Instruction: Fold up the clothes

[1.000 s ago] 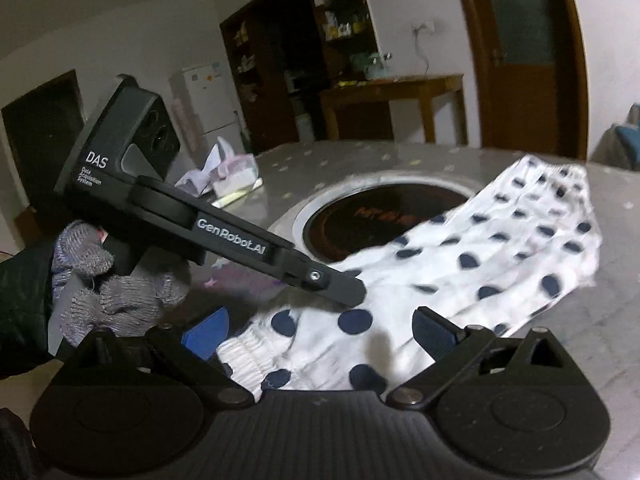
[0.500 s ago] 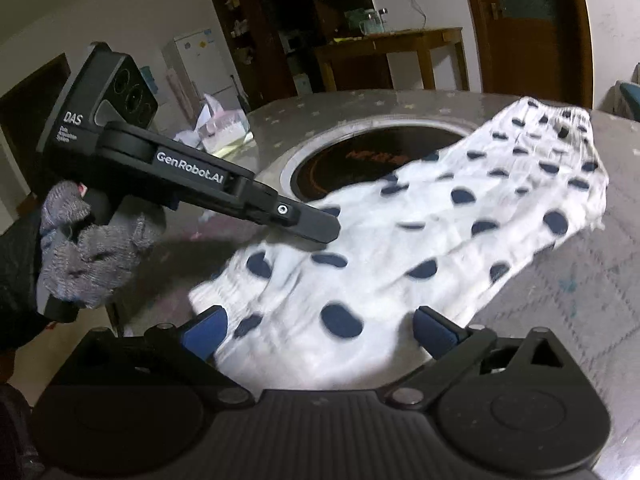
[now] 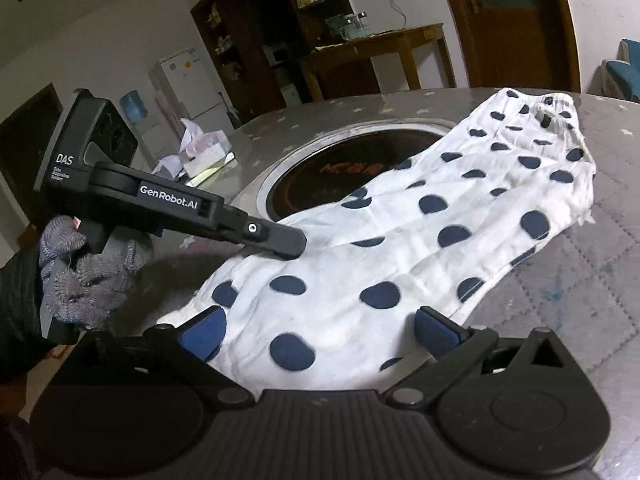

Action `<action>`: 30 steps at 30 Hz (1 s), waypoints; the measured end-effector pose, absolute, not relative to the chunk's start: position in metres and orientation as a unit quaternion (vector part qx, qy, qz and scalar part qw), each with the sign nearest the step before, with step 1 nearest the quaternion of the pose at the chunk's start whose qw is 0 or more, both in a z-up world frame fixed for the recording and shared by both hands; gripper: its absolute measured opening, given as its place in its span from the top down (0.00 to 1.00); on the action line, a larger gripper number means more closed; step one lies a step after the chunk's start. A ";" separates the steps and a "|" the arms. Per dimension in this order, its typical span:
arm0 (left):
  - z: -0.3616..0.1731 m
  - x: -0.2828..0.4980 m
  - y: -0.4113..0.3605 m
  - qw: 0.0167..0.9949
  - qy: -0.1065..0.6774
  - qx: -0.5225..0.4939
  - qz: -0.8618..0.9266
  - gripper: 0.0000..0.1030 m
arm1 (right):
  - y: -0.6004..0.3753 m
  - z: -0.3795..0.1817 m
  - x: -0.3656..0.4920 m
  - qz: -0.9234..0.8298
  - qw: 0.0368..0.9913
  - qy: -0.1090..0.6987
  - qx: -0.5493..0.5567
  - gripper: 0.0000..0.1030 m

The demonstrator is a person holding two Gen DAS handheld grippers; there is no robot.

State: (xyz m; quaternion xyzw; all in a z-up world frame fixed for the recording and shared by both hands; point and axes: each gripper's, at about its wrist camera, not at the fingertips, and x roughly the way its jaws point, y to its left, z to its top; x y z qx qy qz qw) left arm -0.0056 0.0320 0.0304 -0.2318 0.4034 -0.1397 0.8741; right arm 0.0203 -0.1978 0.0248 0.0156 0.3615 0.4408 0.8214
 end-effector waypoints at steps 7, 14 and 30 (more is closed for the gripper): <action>0.035 0.033 0.014 0.874 0.410 -0.216 -0.150 0.92 | -0.202 0.029 0.051 0.419 0.839 0.346 0.044 0.00; 0.019 0.055 0.028 0.876 0.426 -0.204 -0.099 0.92 | -0.207 0.016 0.061 0.417 0.835 0.355 0.050 0.00; 0.029 0.080 0.007 0.905 0.407 -0.112 -0.052 0.88 | -0.224 0.008 0.060 0.446 0.826 0.332 0.093 0.00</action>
